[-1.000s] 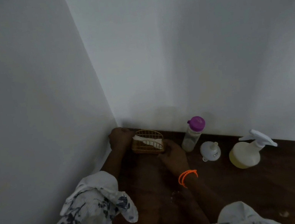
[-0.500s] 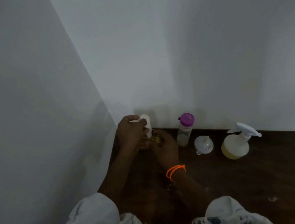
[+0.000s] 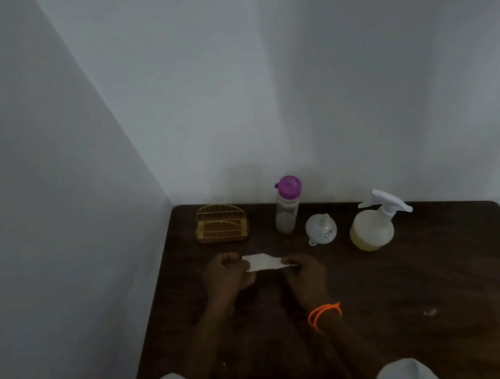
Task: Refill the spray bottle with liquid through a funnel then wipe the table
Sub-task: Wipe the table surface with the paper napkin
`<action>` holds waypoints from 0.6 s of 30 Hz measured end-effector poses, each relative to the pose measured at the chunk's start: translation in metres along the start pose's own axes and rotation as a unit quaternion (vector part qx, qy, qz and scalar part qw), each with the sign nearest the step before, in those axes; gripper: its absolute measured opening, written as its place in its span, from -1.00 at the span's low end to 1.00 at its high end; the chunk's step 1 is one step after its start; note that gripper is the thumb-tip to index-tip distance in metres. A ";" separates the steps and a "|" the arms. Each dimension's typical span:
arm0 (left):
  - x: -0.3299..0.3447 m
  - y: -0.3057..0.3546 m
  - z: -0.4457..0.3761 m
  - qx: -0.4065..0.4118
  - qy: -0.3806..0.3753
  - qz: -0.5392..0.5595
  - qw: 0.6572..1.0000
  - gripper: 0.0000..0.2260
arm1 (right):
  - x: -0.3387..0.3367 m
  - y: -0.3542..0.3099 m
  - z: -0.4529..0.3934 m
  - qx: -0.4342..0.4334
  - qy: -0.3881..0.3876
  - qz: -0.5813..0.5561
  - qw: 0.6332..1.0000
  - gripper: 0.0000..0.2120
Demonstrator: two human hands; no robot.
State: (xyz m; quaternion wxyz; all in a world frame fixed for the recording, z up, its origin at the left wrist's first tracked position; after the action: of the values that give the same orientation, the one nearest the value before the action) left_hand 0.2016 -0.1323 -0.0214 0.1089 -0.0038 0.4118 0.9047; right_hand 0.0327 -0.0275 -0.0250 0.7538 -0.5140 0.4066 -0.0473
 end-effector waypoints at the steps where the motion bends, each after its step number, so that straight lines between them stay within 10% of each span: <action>1: 0.001 0.002 -0.003 0.023 -0.007 -0.029 0.999 -0.76 | -0.001 0.000 -0.002 -0.028 0.007 0.002 1.000 -0.78; 7: -0.016 0.000 -0.025 0.200 0.029 -0.302 0.932 -0.88 | 0.016 0.017 -0.016 -0.049 -0.131 0.130 0.982 -0.66; 11: -0.024 -0.035 -0.024 0.292 0.059 -0.383 0.874 -0.74 | 0.017 0.028 -0.011 -0.043 -0.093 0.142 0.985 -0.70; 18: 0.013 -0.060 -0.020 0.388 -0.055 -0.494 0.776 -0.50 | 0.052 0.016 0.000 -0.163 -0.200 0.247 0.934 -0.50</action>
State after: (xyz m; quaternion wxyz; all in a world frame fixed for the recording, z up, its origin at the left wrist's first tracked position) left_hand 0.1992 -0.1064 -0.0801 0.5556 -0.1142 0.6628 0.4889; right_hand 0.0615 -0.0455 -0.0678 0.7134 -0.5118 0.3640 0.3108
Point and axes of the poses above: each hand's wrist, its own z-axis away from the middle knuckle, its own x-axis out of the palm, y = z × x, the point moved 5 cm from there along -z, towards the middle knuckle, and after that the axes turned 2 degrees about z, right-handed, at the moved point
